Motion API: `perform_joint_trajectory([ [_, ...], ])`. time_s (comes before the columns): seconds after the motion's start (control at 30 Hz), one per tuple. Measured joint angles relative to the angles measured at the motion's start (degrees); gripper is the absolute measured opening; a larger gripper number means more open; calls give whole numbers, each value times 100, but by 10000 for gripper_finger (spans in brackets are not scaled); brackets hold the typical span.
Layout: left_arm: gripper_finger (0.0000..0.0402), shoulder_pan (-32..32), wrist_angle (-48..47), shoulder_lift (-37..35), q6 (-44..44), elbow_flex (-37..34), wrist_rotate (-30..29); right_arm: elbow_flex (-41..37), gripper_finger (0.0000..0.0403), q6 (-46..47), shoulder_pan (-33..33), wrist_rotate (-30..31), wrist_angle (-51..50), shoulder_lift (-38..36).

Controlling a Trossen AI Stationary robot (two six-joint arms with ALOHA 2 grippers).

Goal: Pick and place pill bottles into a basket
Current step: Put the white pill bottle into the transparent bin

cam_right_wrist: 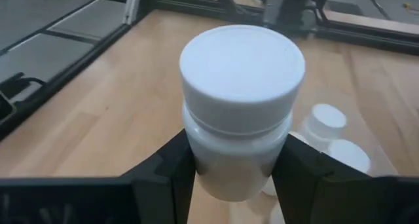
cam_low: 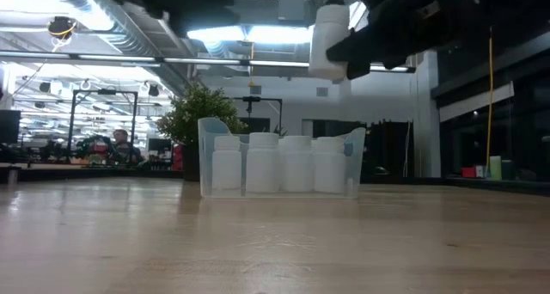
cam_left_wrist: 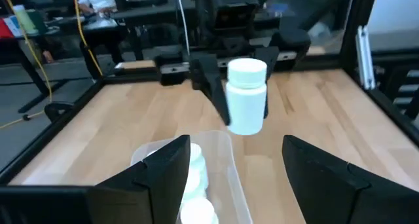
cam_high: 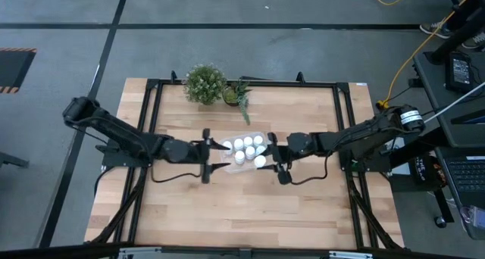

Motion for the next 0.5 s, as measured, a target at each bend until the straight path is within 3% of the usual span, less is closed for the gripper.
perform_joint_trajectory([
  [0.3, 235, 575, -94, 1063, 118, 921, 817, -3, 158, -26, -216, 1, 43, 37],
  [0.5, 235, 724, -820, 1484, -35, 1597, 948, -3, 158, -33, -214, -2, -14, 37],
])
